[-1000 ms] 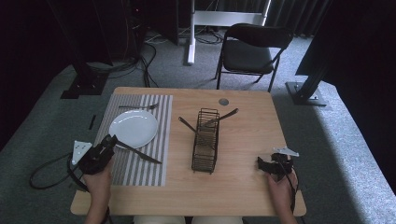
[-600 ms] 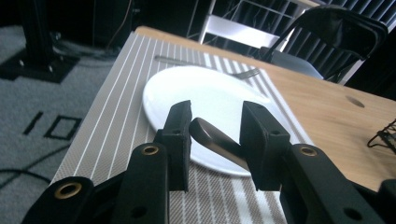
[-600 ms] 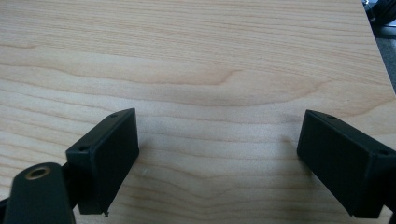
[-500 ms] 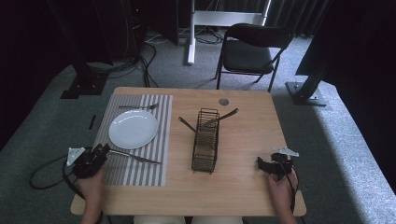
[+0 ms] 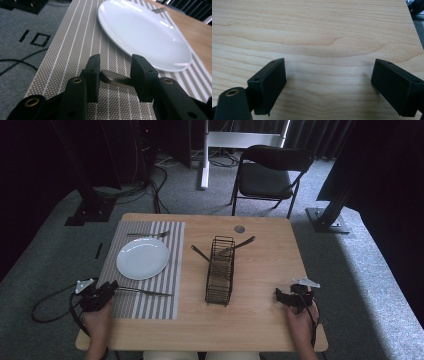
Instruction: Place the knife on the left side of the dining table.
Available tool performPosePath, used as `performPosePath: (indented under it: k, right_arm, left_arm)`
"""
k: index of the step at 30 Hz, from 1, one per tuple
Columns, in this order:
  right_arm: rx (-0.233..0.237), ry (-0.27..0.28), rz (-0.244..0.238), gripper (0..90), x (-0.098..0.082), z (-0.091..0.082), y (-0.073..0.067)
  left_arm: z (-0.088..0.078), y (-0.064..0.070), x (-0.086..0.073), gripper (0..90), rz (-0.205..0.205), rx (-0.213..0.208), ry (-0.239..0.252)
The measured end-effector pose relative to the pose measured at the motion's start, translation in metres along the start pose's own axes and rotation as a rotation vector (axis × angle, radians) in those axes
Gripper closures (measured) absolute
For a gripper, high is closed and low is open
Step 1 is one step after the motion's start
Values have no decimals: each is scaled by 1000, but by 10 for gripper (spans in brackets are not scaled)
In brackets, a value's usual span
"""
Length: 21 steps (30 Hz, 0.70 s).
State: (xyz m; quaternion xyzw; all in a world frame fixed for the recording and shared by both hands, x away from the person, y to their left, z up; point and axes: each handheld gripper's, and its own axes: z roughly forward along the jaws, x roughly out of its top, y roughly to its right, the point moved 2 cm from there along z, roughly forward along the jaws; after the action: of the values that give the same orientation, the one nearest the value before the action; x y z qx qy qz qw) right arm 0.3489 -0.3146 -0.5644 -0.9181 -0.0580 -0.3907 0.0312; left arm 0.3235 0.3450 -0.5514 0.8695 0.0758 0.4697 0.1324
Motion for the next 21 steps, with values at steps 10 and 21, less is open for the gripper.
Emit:
performPosePath:
  k: [10,21]
  right_arm:
    - [0,1,0,118,0,0,0]
    - [0,0,0,118,0,0,0]
  left_arm:
    - [10,6,-2,601,128,91,-120]
    - [-8,11,-10,414,195,18,-63]
